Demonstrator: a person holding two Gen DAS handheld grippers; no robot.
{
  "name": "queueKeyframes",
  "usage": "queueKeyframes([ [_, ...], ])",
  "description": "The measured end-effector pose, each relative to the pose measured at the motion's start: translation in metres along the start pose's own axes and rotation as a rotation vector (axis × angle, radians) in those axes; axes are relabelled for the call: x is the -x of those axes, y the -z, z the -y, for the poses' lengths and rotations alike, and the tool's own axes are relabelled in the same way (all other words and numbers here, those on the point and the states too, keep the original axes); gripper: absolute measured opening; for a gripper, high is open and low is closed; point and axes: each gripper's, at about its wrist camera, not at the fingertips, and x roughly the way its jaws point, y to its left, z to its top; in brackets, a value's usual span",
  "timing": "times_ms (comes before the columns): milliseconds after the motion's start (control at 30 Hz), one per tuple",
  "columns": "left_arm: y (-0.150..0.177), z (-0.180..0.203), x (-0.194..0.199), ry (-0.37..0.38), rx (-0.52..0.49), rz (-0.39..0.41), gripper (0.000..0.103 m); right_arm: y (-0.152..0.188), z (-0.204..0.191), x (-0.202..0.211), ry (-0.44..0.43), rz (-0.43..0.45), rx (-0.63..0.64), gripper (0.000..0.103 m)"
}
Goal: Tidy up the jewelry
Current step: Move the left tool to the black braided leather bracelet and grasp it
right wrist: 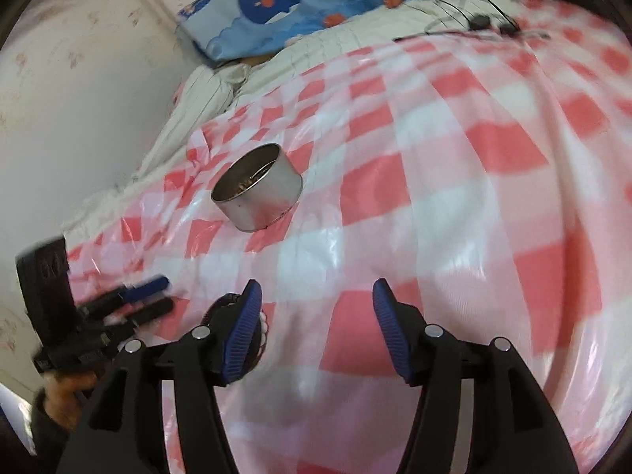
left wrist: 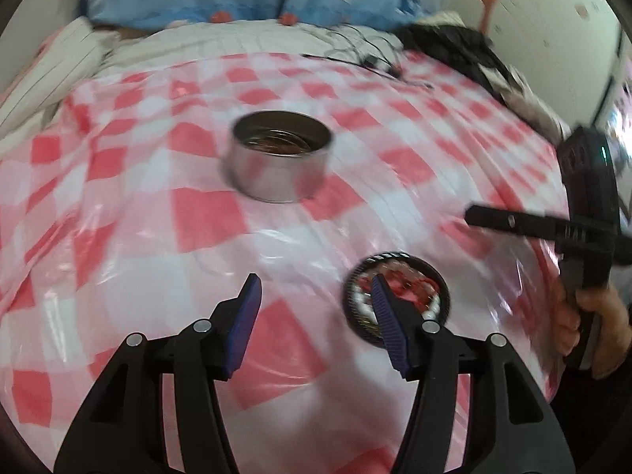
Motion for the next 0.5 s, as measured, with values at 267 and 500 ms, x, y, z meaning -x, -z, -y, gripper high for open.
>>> queueKeyframes([
  [267,-0.003,0.017,-0.015,-0.092,-0.081,-0.003,0.054,0.002,0.002,-0.011,0.02,-0.015,-0.01,0.064],
  [500,-0.003,0.029,-0.034,-0.188,-0.206,-0.059,0.054,0.002,-0.001,-0.015,0.027,-0.019,0.003,0.069],
])
